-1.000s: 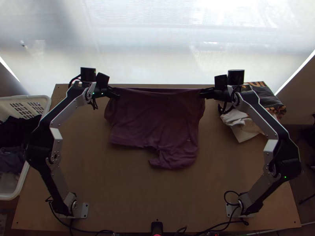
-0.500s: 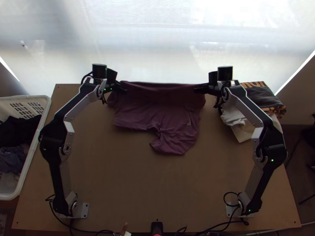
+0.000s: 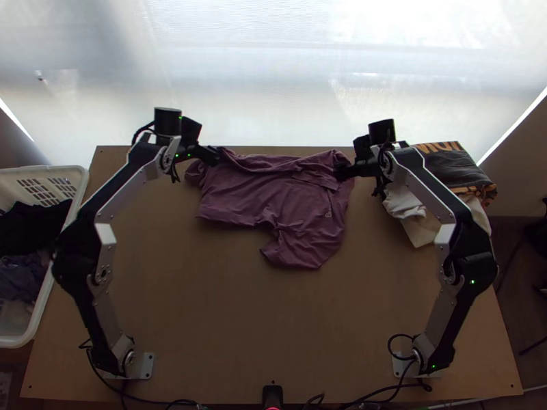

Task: Fold the t-shirt

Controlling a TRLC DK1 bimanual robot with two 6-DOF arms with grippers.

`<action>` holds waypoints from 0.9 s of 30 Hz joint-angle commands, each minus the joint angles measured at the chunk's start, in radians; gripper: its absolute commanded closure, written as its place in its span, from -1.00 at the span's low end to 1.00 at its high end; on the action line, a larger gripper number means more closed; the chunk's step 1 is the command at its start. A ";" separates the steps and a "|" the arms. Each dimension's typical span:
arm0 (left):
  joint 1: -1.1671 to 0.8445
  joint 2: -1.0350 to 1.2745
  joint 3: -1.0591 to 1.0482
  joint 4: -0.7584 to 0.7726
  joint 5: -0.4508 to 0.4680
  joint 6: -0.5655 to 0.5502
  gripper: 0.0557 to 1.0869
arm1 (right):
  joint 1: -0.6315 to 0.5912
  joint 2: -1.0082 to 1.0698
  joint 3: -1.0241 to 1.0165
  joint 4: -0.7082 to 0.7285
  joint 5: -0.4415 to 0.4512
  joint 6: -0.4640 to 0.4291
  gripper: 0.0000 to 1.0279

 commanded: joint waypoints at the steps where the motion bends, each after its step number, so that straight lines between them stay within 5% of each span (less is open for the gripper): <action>1: -0.041 -0.297 -0.234 -0.056 0.013 0.175 -0.90 | 0.085 -0.164 -0.124 -0.173 -0.003 -0.151 -0.91; 4: -0.089 -0.440 -0.442 -0.062 0.013 0.393 -0.90 | 0.159 -0.302 -0.266 -0.184 -0.002 -0.256 -0.91; 14: -0.165 -0.598 -0.795 -0.036 -0.007 0.685 -0.86 | 0.320 -0.573 -0.634 -0.213 0.245 -0.506 -0.91; 22: -0.216 -0.518 -0.907 0.093 -0.122 0.769 -0.86 | 0.429 -0.636 -0.777 -0.167 0.311 -0.512 -0.90; 27: -0.182 -0.469 -0.899 0.182 -0.165 0.712 -0.86 | 0.464 -0.658 -0.820 -0.118 0.337 -0.490 -0.86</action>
